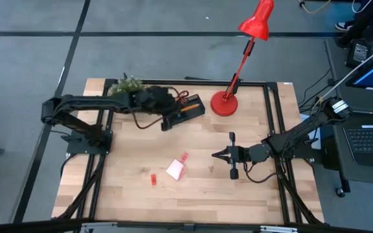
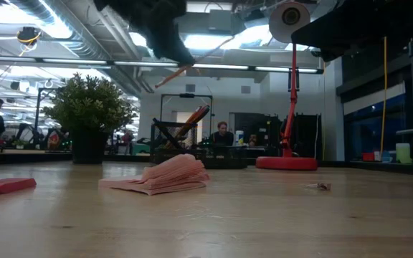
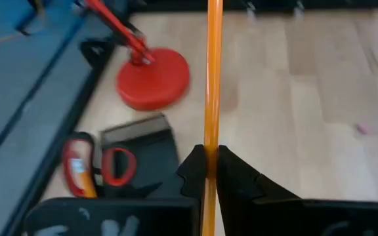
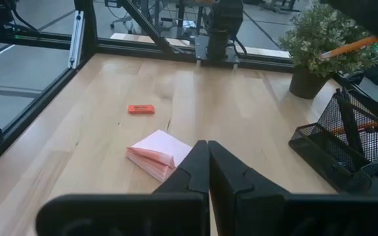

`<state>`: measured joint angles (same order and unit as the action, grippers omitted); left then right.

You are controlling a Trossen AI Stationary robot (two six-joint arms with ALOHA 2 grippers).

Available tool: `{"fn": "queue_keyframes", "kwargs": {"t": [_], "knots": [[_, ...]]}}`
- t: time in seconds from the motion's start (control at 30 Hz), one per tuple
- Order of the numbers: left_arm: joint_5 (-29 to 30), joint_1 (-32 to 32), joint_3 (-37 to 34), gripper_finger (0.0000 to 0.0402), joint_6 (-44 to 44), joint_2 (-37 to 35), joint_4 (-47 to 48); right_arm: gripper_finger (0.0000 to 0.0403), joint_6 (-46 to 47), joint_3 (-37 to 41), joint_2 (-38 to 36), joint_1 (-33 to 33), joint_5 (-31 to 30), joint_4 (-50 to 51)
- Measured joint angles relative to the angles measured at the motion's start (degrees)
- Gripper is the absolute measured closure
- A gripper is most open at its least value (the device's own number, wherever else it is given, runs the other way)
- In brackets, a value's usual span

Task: Pick and place office supplies into organizer
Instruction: Put the yellow pencil into the black desk organizer

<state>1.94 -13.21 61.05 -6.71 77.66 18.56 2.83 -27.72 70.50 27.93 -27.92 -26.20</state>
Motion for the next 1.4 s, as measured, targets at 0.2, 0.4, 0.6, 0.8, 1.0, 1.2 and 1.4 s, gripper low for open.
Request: {"fn": "queue_keyframes", "kwargs": {"t": [0.2,0.4,0.6,0.8,1.0,1.2,1.4], "knots": [[-4.5,-3.6,-9.1,0.0384,0.1,-4.5,-13.0,0.0399,-0.1,0.0,0.0,0.0,0.0,0.2],[-5.1,-7.2,-19.2,0.0384,0.1,-5.7,-32.1,0.0399,0.0,0.0,0.0,0.0,0.0,0.3],[-5.2,-10.0,-26.4,0.0384,1.9,-5.6,-46.5,0.0399,0.1,0.0,0.0,0.0,0.0,0.3],[-5.2,-12.6,-32.9,0.0384,5.2,-5.6,-59.2,0.0399,0.1,0.0,0.0,0.0,0.0,0.2],[-3.2,-13.6,-37.0,0.0384,6.0,-5.5,-64.4,0.0399,0.0,0.0,0.0,0.0,0.0,-0.2],[-2.9,-14.2,-38.3,0.0384,6.5,-4.5,-68.1,0.0399,0.0,0.0,0.0,0.0,0.0,-0.3],[-2.6,-14.7,-38.3,0.0384,7.5,0.9,-71.1,0.0399,-0.1,0.0,0.0,0.0,0.0,-0.7]]}}
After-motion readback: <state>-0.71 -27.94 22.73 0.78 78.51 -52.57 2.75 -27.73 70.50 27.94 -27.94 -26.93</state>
